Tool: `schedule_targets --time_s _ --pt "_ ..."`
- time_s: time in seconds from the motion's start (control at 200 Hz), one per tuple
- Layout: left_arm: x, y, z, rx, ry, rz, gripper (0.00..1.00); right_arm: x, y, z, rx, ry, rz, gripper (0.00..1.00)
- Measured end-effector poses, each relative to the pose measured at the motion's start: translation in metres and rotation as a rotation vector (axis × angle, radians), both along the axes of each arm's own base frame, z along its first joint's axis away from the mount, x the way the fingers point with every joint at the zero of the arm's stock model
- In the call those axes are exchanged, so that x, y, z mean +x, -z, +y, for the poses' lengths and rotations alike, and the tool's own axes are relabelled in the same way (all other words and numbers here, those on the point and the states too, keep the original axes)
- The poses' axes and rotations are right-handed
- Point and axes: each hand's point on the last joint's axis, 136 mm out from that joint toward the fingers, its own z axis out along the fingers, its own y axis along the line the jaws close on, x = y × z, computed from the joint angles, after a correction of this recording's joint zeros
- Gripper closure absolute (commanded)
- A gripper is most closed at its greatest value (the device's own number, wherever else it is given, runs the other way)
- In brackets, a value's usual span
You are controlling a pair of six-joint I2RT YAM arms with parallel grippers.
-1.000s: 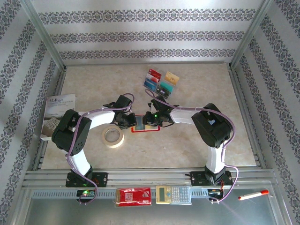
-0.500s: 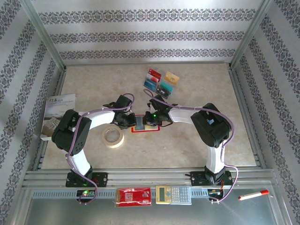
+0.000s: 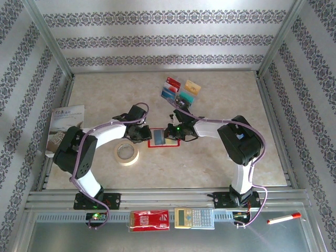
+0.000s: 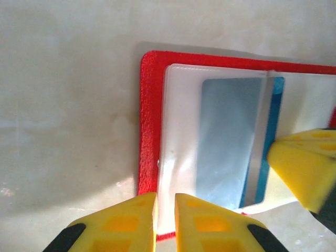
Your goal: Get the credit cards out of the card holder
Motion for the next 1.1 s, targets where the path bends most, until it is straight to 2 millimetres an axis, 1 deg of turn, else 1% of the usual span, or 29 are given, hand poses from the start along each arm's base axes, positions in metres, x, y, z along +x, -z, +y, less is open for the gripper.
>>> schedule_targets --time_s 0.145,0.275,0.35,0.535,0.634,0.879,1.014,1.099 --pt "0.005 -0.015 -0.007 -0.044 0.008 -0.042 0.82 0.0 0.0 -0.001 0.001 0.0 -0.004 1.0" --pt "0.01 -0.018 -0.015 -0.09 0.015 -0.057 0.83 0.0 0.0 -0.001 0.002 -0.001 -0.004 1.0" --pt "0.013 -0.012 -0.019 -0.099 0.021 -0.045 0.84 0.0 0.0 -0.001 0.003 -0.001 -0.003 1.0" --pt "0.012 0.021 -0.02 -0.073 0.014 0.032 0.86 -0.002 -0.001 0.0 0.016 -0.006 -0.007 1.0" --pt "0.015 0.02 -0.021 -0.073 0.01 0.026 0.86 -0.005 -0.002 -0.001 0.029 -0.001 -0.005 1.0" --pt "0.015 0.021 -0.021 -0.072 0.009 0.028 0.86 -0.011 -0.002 -0.005 0.045 0.028 0.008 1.0" --pt "0.015 0.021 -0.021 -0.072 0.009 0.029 0.86 -0.009 -0.006 -0.001 0.07 0.035 0.013 0.88" --pt "0.015 0.021 -0.021 -0.072 0.009 0.028 0.86 -0.01 -0.006 -0.001 0.073 0.045 0.023 0.82"
